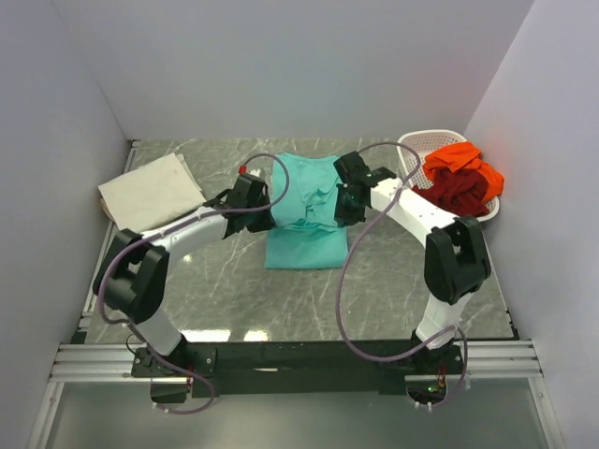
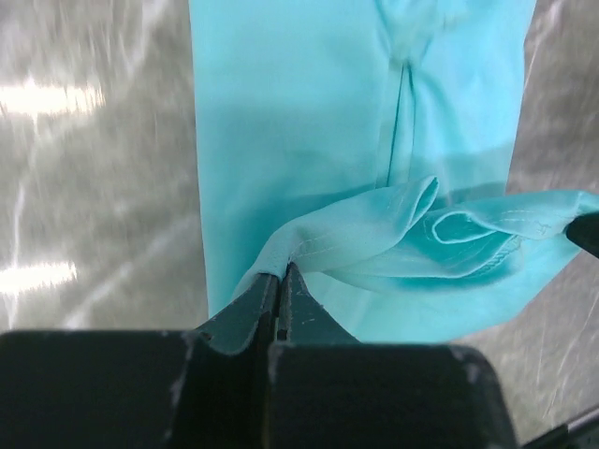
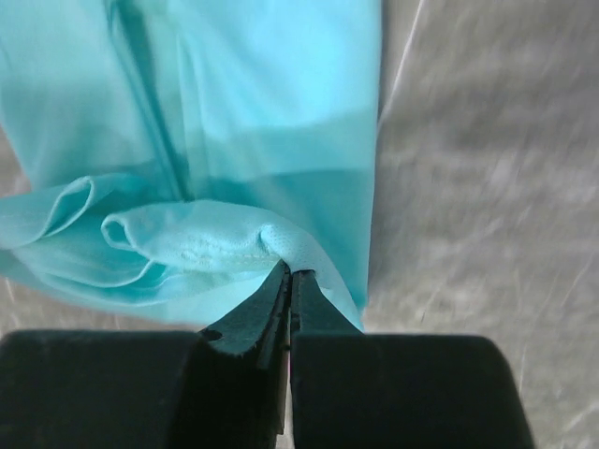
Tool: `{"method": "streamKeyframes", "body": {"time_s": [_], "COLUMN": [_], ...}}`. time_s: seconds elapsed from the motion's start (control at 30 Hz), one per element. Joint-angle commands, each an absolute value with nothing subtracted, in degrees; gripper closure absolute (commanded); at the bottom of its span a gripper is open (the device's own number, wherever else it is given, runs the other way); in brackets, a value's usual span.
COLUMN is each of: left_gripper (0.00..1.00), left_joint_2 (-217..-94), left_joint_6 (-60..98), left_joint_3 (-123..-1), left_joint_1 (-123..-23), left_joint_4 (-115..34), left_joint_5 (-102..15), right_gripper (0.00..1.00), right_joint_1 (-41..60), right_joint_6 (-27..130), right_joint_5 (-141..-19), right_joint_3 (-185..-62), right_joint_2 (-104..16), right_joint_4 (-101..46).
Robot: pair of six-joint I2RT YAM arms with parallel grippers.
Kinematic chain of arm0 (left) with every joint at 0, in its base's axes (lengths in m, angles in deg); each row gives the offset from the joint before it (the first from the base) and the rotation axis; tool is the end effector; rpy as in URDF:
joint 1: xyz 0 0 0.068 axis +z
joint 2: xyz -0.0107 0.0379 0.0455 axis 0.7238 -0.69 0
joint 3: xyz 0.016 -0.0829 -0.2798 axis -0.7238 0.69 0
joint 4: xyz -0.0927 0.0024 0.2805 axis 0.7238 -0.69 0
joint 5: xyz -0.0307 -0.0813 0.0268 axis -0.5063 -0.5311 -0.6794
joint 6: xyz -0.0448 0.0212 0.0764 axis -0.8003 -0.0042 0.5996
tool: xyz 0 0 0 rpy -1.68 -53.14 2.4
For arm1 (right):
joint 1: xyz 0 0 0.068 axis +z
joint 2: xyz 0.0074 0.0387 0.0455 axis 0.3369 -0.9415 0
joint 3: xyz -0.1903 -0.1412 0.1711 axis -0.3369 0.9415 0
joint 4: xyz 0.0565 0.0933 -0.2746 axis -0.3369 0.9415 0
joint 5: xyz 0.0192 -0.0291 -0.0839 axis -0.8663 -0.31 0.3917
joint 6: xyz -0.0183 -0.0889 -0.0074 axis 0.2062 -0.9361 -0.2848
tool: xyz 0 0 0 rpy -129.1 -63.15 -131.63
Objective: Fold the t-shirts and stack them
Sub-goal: Fold the tshirt
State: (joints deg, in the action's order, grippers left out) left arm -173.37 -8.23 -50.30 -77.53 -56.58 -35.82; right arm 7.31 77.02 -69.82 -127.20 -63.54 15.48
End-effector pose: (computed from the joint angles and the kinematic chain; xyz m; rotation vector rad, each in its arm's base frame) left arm 0.3520 -0.2138 0.1827 -0.1608 2.4654 -0.5716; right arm 0.3771 0.1888 0.2060 0.1445 2.7274 0.2578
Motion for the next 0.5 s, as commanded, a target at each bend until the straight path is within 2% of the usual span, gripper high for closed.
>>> {"method": "streamKeyframes", "body": {"time_s": [0.0, 0.17, 0.4, 0.43, 0.47], "left_gripper": [1.0, 1.0, 1.0, 0.98, 0.92], "left_joint_2": [-176.91, -183.94, -189.4, -190.01, -191.32], "left_joint_6": [-3.9, -2.23, -0.47, -0.21, -0.03], "left_joint_3": [-56.14, -61.06, -65.19, -66.5, -67.04], "left_joint_1": [-75.03, -72.39, -69.67, -69.49, -69.23], "left_joint_4": [-52.19, -49.11, -48.14, -48.49, -49.28], "left_joint_5": [-38.8, -44.86, -45.57, -45.57, -45.74], "right_gripper": [1.0, 1.0, 1.0, 1.0, 1.0], "right_joint_1": [4.75, 2.2, -0.26, -0.44, -0.62], "right_joint_6": [73.01, 70.46, 68.7, 68.52, 68.43], "right_joint_5": [-68.89, -69.51, -70.03, -70.03, -70.64], "right_joint_3": [-133.48, -142.01, -149.39, -149.75, -150.02], "right_joint_2": [-67.98, -76.07, -83.37, -83.81, -84.42], "right_joint_4": [14.32, 15.72, 17.39, 17.39, 17.48]}}
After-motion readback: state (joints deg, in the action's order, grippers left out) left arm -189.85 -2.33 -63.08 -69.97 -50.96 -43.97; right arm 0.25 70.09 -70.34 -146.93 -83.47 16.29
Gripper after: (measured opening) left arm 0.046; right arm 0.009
